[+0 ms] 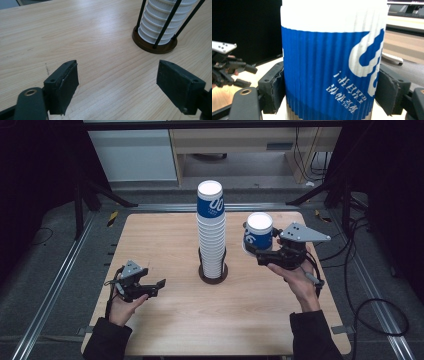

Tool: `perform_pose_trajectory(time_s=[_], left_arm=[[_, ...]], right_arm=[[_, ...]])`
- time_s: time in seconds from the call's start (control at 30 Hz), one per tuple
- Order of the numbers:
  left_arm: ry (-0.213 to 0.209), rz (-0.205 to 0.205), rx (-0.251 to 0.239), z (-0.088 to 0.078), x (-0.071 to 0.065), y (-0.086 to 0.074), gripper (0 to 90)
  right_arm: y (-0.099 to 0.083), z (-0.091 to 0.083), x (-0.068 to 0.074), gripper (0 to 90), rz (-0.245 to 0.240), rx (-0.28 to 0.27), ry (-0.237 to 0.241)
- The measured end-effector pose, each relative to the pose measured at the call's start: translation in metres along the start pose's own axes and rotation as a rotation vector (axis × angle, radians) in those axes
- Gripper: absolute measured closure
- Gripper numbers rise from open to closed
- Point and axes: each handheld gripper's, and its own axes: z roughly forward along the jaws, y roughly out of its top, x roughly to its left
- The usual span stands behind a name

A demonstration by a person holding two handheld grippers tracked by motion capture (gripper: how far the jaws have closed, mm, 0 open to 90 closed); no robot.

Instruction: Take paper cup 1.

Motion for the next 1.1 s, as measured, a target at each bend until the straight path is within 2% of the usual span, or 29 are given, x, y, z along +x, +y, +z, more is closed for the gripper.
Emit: perform_pose_trajectory(time_s=[0.13,0.17,0.4,0.53,0.9,1.1], left_arm=[[-0.004,0.005,0.000,0.000,-0.001,0.001,17.3],[-0.010,0.005,-0.002,-0.001,-0.002,0.001,17.4],[-0.026,0.014,-0.001,-0.002,-0.006,0.004,18.0],[-0.035,0.023,-0.002,-0.003,-0.008,0.005,18.1],[-0.075,0.049,0.010,-0.004,-0.015,0.008,19.0],[-0.096,0.060,0.021,-0.003,-0.018,0.009,19.4]], right_arm=[[-0.008,0.000,0.001,21.4,0.000,0.014,0.006],[-0.015,0.000,0.001,21.4,0.007,0.026,0.015],[-0.034,0.002,0.004,21.4,-0.015,0.080,0.053],[-0.042,0.004,0.005,21.4,-0.012,0.102,0.074],[-0.063,0.007,0.013,21.4,-0.041,0.164,0.147],[-0.070,0.013,0.019,21.4,-0.080,0.201,0.192]])
